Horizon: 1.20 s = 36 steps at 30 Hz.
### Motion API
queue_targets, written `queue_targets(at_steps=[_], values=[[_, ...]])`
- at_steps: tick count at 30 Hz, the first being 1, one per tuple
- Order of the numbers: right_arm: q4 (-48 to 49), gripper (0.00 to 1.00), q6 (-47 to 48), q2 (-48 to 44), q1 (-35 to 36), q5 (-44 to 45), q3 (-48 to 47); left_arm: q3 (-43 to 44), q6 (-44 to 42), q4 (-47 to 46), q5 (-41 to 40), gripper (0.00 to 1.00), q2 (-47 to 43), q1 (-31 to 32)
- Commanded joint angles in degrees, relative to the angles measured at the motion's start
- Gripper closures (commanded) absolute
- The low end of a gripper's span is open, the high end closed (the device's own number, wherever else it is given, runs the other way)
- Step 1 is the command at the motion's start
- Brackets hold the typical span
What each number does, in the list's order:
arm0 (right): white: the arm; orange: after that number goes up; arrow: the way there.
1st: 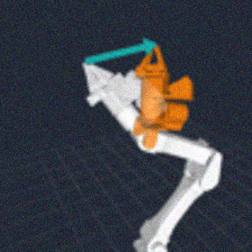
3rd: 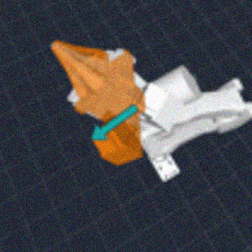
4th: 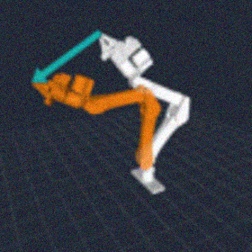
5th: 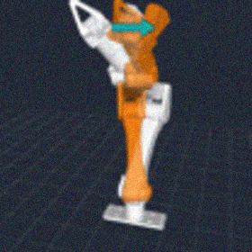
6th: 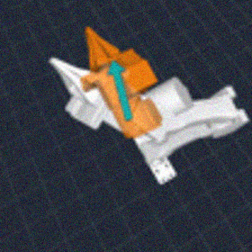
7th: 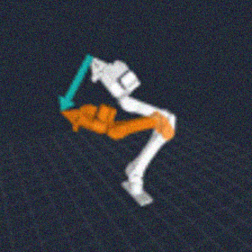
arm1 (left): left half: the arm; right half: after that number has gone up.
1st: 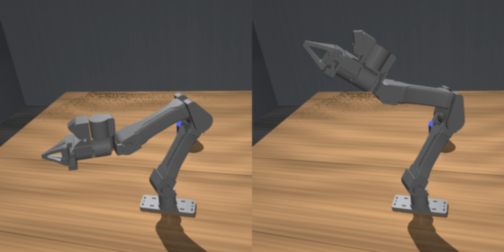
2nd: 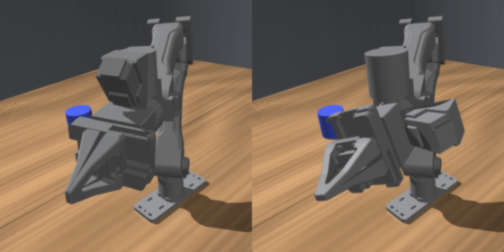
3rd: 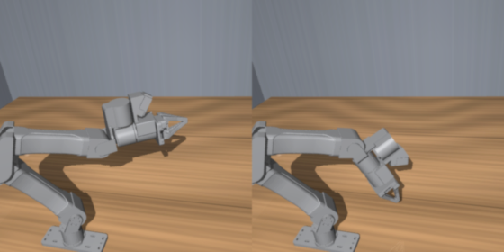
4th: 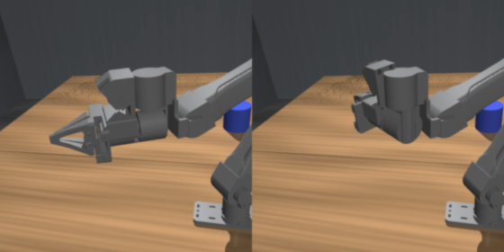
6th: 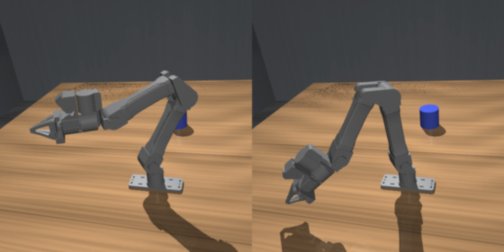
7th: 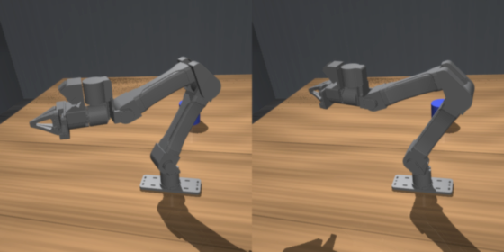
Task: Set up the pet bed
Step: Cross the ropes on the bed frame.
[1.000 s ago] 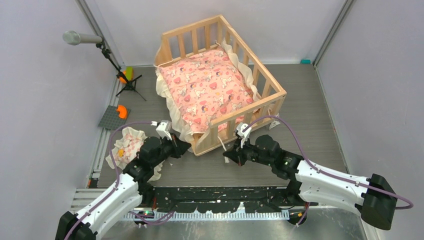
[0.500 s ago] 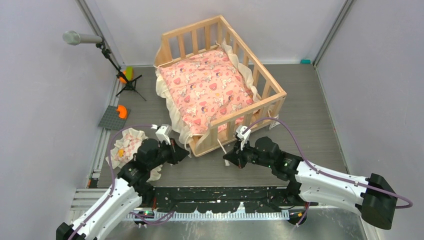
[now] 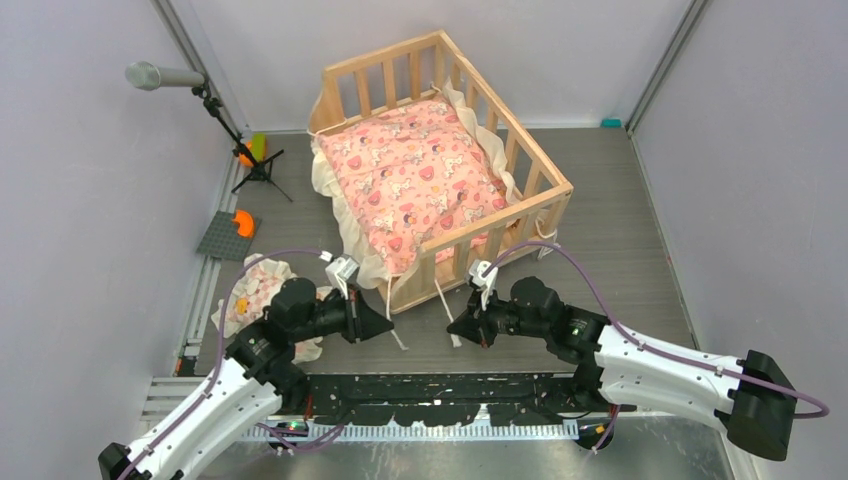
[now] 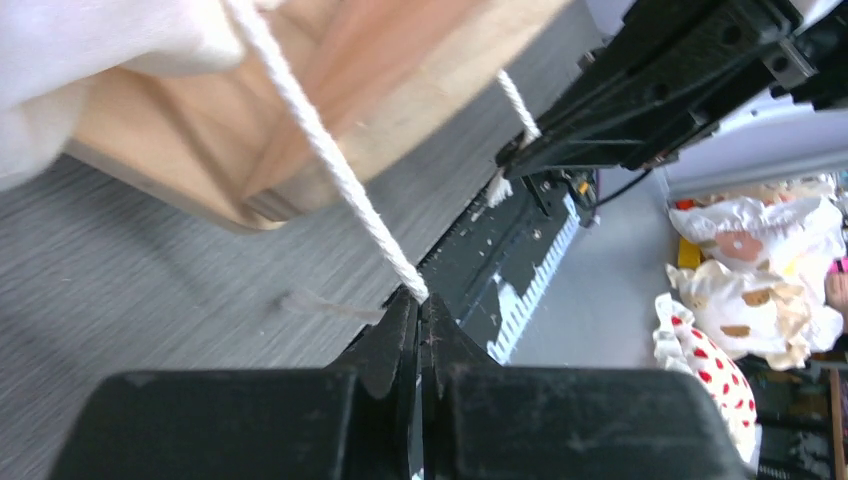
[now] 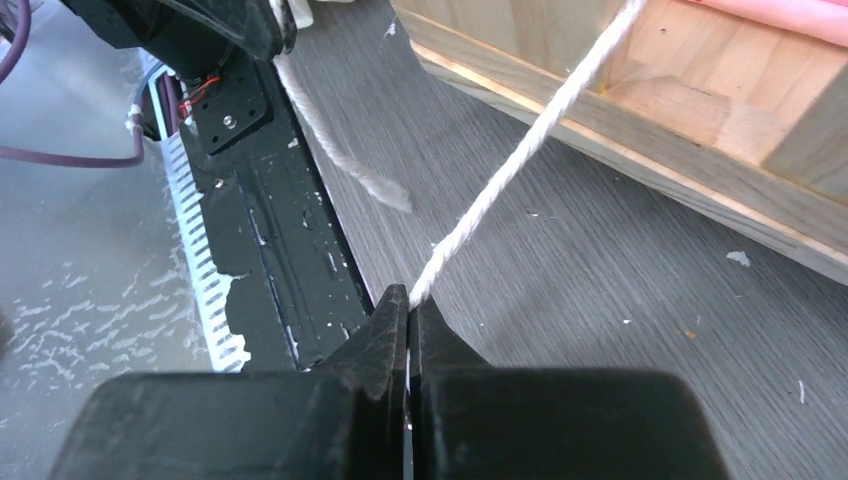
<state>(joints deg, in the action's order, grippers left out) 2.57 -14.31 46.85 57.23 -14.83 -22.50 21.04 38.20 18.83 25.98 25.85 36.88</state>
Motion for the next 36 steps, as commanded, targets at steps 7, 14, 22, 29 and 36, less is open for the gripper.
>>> queue_targets(at_steps=[7,14,22,29,36], values=[[3.2,1.00,-1.4,3.3,1.1,-8.3,-1.9,2.7,4.8,-7.2,-2.5,1.00,4.0,13.6],[5.2,1.00,-1.8,7.1,2.5,-8.8,-1.9,1.4,6.1,-16.1,-13.2,1.00,11.4,24.1],[7.6,1.00,-2.7,5.8,3.5,-5.6,0.6,-0.4,5.5,-23.1,-21.4,1.00,12.4,24.9],[8.3,1.00,-2.6,1.1,5.5,-6.6,2.0,-2.0,5.3,-25.6,-28.3,1.00,12.7,25.0],[3.2,1.00,-3.4,-3.2,6.9,-5.4,2.5,-1.3,4.8,-26.2,-27.5,1.00,13.6,25.1]])
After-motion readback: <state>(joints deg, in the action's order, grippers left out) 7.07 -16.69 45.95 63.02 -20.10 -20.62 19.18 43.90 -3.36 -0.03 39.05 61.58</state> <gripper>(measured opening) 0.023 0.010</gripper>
